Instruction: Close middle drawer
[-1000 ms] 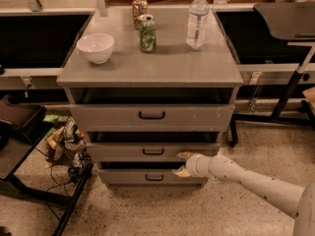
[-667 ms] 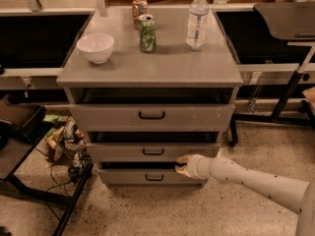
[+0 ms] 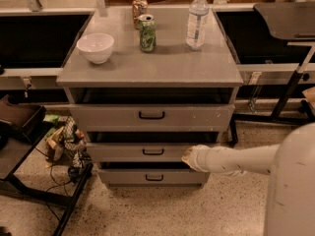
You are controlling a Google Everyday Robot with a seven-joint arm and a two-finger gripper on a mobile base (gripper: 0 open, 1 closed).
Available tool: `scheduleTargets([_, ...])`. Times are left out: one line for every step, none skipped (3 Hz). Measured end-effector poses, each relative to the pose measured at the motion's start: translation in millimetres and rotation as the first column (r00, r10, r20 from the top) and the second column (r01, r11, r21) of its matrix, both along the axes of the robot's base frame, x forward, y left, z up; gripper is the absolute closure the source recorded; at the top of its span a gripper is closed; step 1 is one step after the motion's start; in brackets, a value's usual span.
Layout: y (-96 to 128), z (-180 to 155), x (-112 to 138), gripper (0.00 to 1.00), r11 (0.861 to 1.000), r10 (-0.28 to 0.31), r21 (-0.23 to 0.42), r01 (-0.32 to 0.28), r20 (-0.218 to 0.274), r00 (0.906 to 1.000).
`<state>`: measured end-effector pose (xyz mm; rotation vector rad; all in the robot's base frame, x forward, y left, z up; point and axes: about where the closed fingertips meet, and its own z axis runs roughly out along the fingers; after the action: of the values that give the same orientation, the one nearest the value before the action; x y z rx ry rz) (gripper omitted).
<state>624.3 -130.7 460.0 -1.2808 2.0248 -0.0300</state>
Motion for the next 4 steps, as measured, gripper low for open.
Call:
scheduleTargets([-5, 16, -11, 1.00, 0.999, -0.012, -0.046, 0.011, -0.024, 0.9997])
scheduleTargets([-5, 16, -11, 1.00, 0.999, -0.012, -0.046, 0.011, -0.024, 0.9996])
scheduleTargets([-23, 15, -35, 1.00, 0.996, 0.003, -0.090, -0.010, -0.076, 0.9971])
scheduleTargets([-62, 30, -86, 1.00, 0.990, -0.011, -0.142, -0.011, -0.154, 0.9880])
